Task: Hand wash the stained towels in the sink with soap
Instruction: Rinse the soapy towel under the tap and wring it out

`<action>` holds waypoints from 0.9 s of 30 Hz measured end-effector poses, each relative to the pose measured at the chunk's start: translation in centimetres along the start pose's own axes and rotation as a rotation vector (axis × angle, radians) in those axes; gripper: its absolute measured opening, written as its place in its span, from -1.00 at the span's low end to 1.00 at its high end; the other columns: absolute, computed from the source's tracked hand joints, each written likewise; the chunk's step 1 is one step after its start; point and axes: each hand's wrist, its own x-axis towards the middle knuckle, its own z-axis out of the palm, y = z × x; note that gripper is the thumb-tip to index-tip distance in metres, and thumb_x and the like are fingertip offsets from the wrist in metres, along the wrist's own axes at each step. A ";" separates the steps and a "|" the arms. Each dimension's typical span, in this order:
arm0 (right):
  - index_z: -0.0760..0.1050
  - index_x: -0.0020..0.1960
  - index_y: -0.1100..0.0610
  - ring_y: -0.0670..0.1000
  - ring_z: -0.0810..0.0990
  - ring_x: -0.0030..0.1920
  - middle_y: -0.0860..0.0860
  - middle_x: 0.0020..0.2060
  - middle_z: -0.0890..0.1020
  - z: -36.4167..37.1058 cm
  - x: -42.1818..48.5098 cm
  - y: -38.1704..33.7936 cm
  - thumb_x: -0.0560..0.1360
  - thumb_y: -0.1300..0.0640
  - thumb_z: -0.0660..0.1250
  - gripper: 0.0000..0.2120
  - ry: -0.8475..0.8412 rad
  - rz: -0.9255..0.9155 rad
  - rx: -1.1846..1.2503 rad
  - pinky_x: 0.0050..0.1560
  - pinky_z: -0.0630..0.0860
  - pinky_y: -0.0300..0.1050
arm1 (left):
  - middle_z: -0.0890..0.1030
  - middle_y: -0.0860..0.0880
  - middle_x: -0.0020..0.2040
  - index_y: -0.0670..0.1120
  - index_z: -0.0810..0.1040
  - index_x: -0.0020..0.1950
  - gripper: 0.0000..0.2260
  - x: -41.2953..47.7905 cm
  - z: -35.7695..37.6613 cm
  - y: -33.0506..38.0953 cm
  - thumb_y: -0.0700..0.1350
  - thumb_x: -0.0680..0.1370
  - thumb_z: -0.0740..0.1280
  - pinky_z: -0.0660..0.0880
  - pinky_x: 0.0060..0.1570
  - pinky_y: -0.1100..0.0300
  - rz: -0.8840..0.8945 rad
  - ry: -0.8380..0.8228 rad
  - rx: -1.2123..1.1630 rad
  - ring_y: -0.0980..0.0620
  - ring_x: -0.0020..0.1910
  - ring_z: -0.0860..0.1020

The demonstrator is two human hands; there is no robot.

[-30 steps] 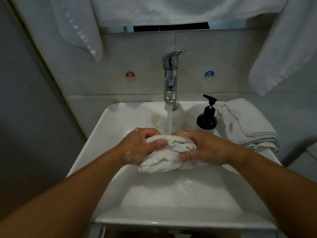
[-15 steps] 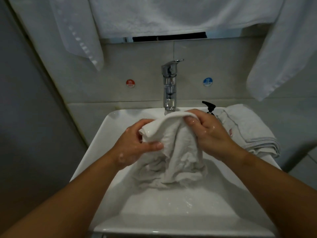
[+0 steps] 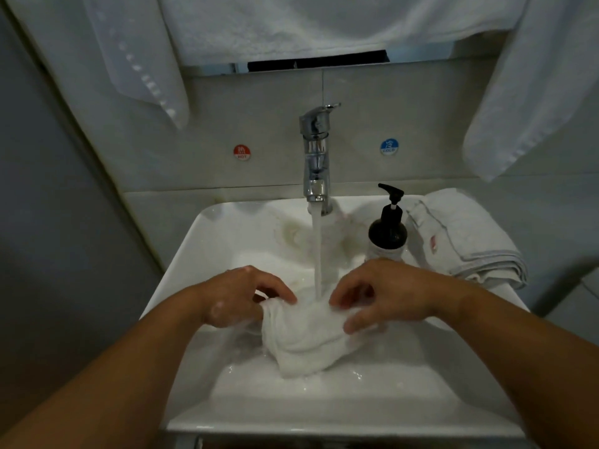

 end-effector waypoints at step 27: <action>0.53 0.25 -0.19 -0.18 0.50 -0.11 -0.22 -0.09 0.51 1.0 0.9 0.2 0.32 -0.21 0.59 -0.46 0.106 0.008 -0.205 -0.09 0.44 -0.28 | 0.59 0.14 0.03 0.10 0.63 0.00 -0.75 0.5 2.1 2.7 0.19 0.45 0.51 0.56 0.06 0.15 0.033 0.070 0.202 0.13 0.00 0.55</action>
